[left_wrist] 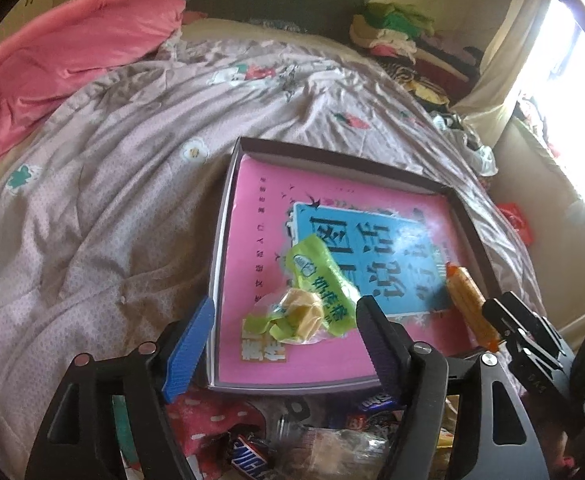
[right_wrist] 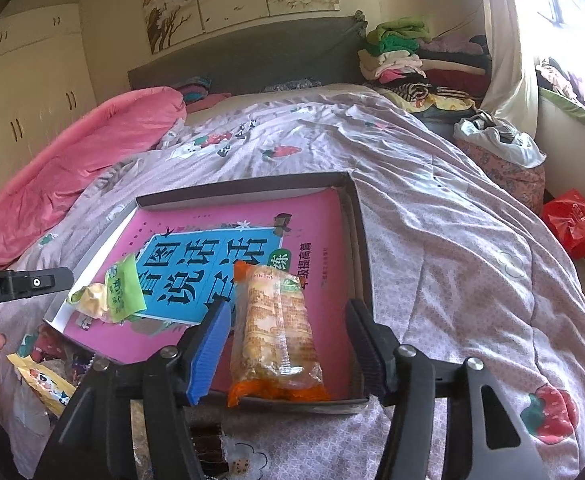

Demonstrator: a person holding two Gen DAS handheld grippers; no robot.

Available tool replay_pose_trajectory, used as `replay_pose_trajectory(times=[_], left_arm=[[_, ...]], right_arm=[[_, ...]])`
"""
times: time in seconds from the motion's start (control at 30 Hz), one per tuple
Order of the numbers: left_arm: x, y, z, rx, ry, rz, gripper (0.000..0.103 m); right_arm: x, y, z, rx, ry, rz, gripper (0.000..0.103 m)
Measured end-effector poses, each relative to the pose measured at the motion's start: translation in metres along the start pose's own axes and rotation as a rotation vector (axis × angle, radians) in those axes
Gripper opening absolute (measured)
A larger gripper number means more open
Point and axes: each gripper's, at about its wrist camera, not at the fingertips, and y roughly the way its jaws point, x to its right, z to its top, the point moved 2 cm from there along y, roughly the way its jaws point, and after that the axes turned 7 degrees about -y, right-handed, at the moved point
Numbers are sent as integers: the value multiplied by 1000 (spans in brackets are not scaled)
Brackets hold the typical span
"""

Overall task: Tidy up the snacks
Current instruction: 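Open the left tool over the tray while the right tool releases the bread pack, then move both tools back to the remaining snack pile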

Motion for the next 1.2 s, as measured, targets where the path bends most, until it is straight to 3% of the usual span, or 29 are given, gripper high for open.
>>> replay_pose_trajectory(times=[0.6, 1.2], left_arm=[[-12, -33, -2, 50, -13, -1, 76], [-36, -44, -28, -7, -20, 19, 76]], right_arm=[[-1, -29, 3, 56, 10, 15, 67], [-24, -57, 7, 88, -33, 53, 69]])
